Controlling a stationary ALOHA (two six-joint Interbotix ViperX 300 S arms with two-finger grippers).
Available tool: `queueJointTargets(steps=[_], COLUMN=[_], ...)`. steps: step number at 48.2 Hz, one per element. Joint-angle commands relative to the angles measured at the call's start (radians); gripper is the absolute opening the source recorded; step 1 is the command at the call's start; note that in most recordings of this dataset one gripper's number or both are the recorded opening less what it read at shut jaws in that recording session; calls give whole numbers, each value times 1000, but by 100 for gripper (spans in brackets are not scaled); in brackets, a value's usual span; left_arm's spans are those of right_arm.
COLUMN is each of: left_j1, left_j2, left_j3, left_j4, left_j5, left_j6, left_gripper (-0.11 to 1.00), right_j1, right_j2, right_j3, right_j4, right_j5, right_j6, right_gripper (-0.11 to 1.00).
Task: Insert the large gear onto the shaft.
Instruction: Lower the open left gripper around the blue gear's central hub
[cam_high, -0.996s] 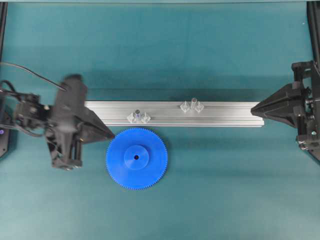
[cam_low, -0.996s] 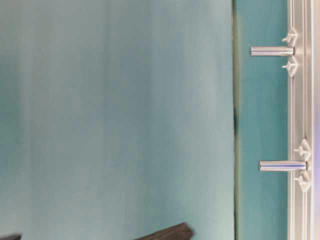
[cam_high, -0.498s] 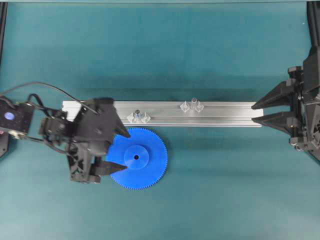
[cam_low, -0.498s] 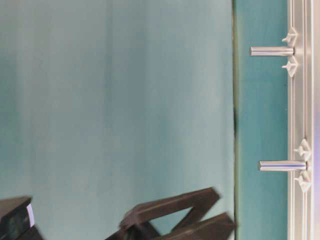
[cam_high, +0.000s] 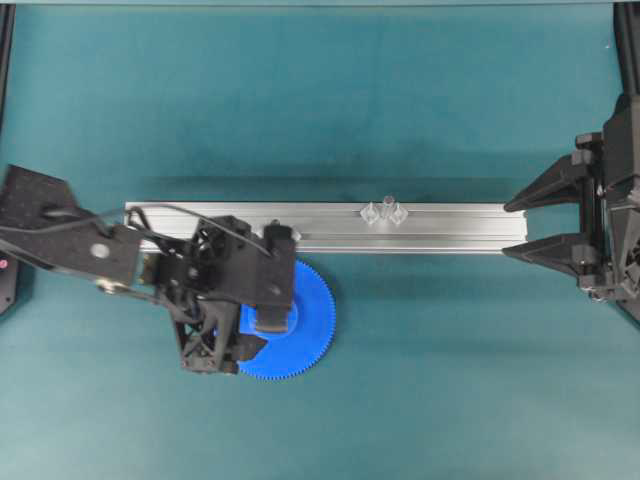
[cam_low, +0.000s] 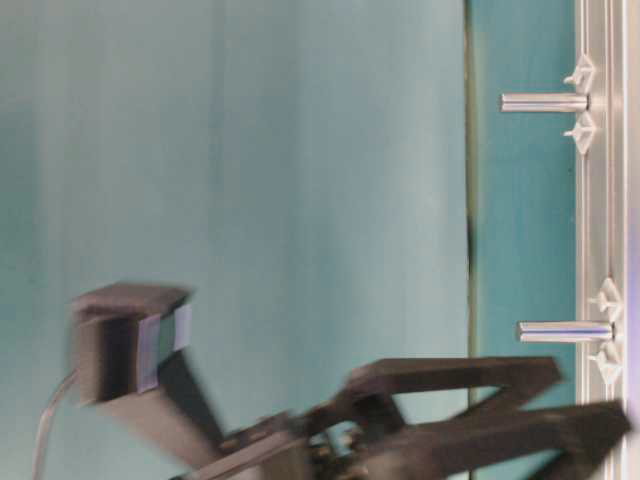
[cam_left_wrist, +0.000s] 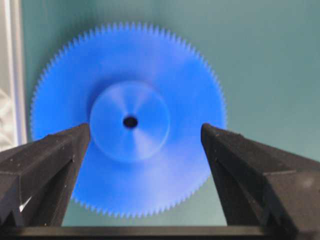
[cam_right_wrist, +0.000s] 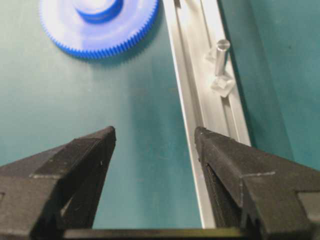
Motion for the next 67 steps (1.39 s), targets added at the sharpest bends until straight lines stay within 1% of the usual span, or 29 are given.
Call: queueJointTargets(steps=[1, 21, 36, 51, 67], left_j1=[-5, 0, 32, 28, 28], left_j2=[11, 107, 133, 163, 172], left_j3=[-35, -71, -81, -110, -104], left_j4=[3, 2, 3, 3, 3], left_j5=[20, 34, 35, 35, 55], left_j6=[6, 3, 6, 5, 6], left_gripper=[94, 94, 94, 94, 94], right_j1=[-3, 0, 0, 0, 0], right_j2=[3, 3, -3, -12, -18], right_j3=[-28, -18, -15, -8, 0], right_j4=[0, 0, -2, 0, 0], right_j5=[-5, -8, -26, -28, -28], right_j6=[6, 8, 6, 8, 8], right_gripper=[73, 73, 73, 73, 73])
